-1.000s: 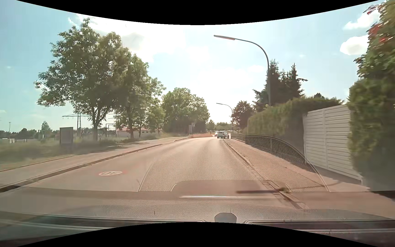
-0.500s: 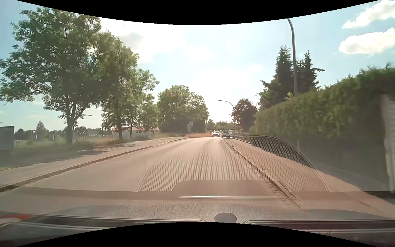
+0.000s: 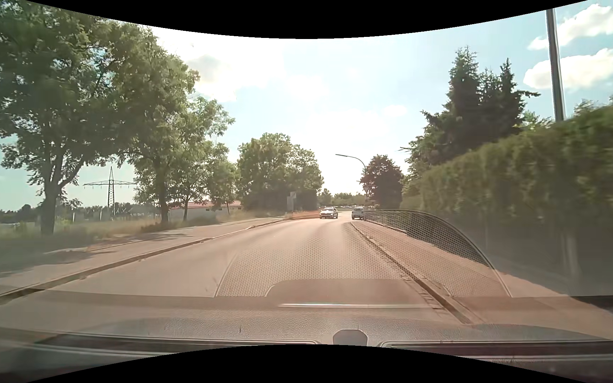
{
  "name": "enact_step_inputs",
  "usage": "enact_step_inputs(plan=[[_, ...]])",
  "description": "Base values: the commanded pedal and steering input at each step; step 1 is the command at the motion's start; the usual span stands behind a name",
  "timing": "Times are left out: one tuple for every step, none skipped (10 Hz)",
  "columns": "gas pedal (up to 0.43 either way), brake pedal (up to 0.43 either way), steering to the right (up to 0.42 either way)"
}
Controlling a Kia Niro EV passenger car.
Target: Follow the waypoints while adhering to traffic rules and regulations
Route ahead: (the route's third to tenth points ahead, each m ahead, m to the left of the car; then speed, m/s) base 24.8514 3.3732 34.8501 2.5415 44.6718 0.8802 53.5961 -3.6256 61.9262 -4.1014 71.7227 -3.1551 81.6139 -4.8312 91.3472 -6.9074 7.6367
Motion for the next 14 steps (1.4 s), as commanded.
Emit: enact_step_inputs(plan=[[0.13, 0.006, 0.002], [0.13, 0.006, 0.002], [0.13, 0.006, 0.002], [0.13, 0.006, 0.002], [0.13, 0.006, 0.002], [0.13, 0.006, 0.002], [0.13, 0.006, 0.002], [0.13, 0.006, 0.002], [0.13, 0.006, 0.002], [0.118, 0.006, 0.002], [0.098, 0.006, 0.002], [0.098, 0.006, 0.002], [0.098, 0.006, 0.002], [0.079, 0.006, 0.002]])
